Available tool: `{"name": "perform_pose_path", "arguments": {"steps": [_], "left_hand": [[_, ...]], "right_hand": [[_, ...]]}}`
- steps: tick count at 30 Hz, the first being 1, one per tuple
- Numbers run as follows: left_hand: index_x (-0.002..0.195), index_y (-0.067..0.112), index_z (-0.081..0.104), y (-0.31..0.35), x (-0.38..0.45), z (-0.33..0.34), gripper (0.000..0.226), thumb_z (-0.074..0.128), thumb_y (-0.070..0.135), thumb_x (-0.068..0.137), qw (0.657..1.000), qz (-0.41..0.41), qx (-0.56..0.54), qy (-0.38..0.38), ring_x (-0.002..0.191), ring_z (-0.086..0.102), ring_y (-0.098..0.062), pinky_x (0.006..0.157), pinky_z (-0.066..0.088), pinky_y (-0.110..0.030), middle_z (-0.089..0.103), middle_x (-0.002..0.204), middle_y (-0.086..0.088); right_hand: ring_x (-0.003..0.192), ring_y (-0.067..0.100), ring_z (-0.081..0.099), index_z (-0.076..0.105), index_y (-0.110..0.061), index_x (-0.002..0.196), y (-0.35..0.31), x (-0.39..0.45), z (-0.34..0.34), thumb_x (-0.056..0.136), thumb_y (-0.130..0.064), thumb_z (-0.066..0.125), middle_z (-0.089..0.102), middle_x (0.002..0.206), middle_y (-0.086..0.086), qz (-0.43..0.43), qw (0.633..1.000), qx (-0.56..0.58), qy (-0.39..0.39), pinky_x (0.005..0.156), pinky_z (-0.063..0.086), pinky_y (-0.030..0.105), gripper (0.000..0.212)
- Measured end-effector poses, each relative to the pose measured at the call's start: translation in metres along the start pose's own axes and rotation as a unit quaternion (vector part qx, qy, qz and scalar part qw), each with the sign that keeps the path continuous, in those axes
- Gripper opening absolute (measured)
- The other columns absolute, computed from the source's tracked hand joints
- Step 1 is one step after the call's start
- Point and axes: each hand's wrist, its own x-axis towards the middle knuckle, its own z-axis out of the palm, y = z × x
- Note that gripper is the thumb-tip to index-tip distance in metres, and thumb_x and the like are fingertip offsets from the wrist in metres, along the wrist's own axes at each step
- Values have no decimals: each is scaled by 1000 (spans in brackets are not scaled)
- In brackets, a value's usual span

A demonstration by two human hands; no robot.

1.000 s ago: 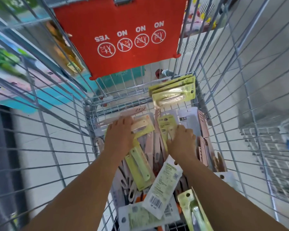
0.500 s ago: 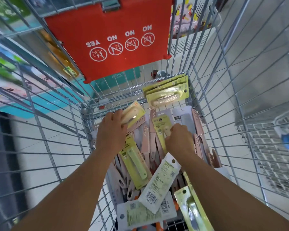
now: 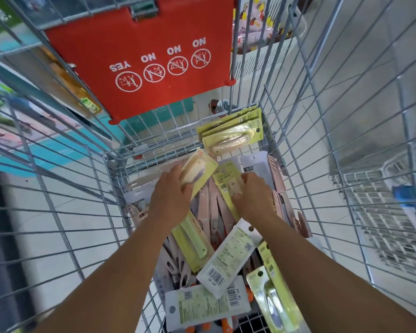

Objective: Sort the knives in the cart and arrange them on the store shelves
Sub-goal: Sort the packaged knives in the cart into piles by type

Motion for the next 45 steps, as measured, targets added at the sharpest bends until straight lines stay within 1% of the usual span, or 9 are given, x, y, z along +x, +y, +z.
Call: {"name": "perform_pose_path", "arguments": {"steps": [5, 9, 16, 20, 25, 29, 34, 41, 45], "left_hand": [[144, 15, 33, -1, -4, 2, 52, 46, 26, 95, 999, -28, -28, 15, 111, 51, -27, 91, 47, -43, 48, 127, -11], [142, 12, 34, 4, -1, -6, 48, 44, 27, 97, 996, -41, -46, 69, 104, 50, -26, 83, 45, -36, 45, 126, -14], [138, 14, 38, 21, 29, -13, 45, 44, 29, 96, 994, -3, -55, 95, 87, 46, -18, 70, 39, -29, 47, 117, -12], [139, 13, 38, 30, 42, -10, 45, 43, 28, 97, 995, 25, -32, 90, 89, 46, -16, 68, 38, -27, 48, 117, -11], [143, 14, 35, 46, 57, -6, 50, 45, 28, 96, 994, 75, 34, 69, 102, 48, -25, 85, 48, -39, 46, 116, -12], [140, 14, 39, 60, 71, -2, 47, 49, 25, 95, 987, 124, 69, 75, 109, 45, -25, 92, 43, -36, 43, 120, -10], [144, 12, 36, 79, 83, 4, 55, 55, 23, 93, 972, 166, 101, 136, 114, 40, -26, 100, 37, -35, 41, 126, -12], [126, 24, 51, 100, 100, 23, 48, 67, 19, 81, 945, 249, 129, 171, 120, 37, -30, 105, 30, -44, 49, 127, -5], [134, 27, 46, 89, 86, 27, 56, 66, 22, 82, 952, 223, 162, 132, 131, 28, -29, 110, 19, -39, 38, 141, -4]], "right_hand": [[81, 17, 57, 57, -17, 102, -14, 3, -16, 85, -28, 64, 60, 88, -5, -17, 993, 108, -39, 71, 46, 30, 22], [72, 8, 55, 57, -18, 93, -29, 8, -42, 91, -30, 60, 58, 78, -11, -25, 971, 231, 58, 68, 45, 24, 13], [68, 19, 54, 67, -10, 99, -34, 49, -33, 85, -8, 54, 62, 79, 6, 202, 825, 517, 106, 53, 40, 24, 18], [118, 28, 52, 42, -12, 138, -33, 55, -26, 89, -12, 54, 56, 129, 10, 182, 906, 379, 55, 89, 46, 30, 50], [132, 22, 39, 37, -18, 143, -28, 61, -19, 86, -2, 54, 37, 148, 3, -32, 983, 150, 99, 106, 37, 34, 62], [145, 23, 12, 19, -22, 151, -29, 77, -29, 83, 4, 52, 14, 158, 2, -112, 989, 15, 97, 119, 17, 40, 80], [129, 26, 42, 20, -22, 149, -31, 81, -38, 82, 6, 38, 39, 145, 4, -69, 979, 165, 100, 102, 42, 48, 75], [145, 11, 13, 9, -22, 152, -28, 63, -40, 85, 10, 43, 7, 159, -6, -112, 977, 108, 145, 102, 15, 15, 82], [145, 12, 8, 5, -19, 153, -20, 66, -40, 86, 6, 47, 1, 160, -7, -93, 989, 62, 100, 111, 17, 23, 82]]}}
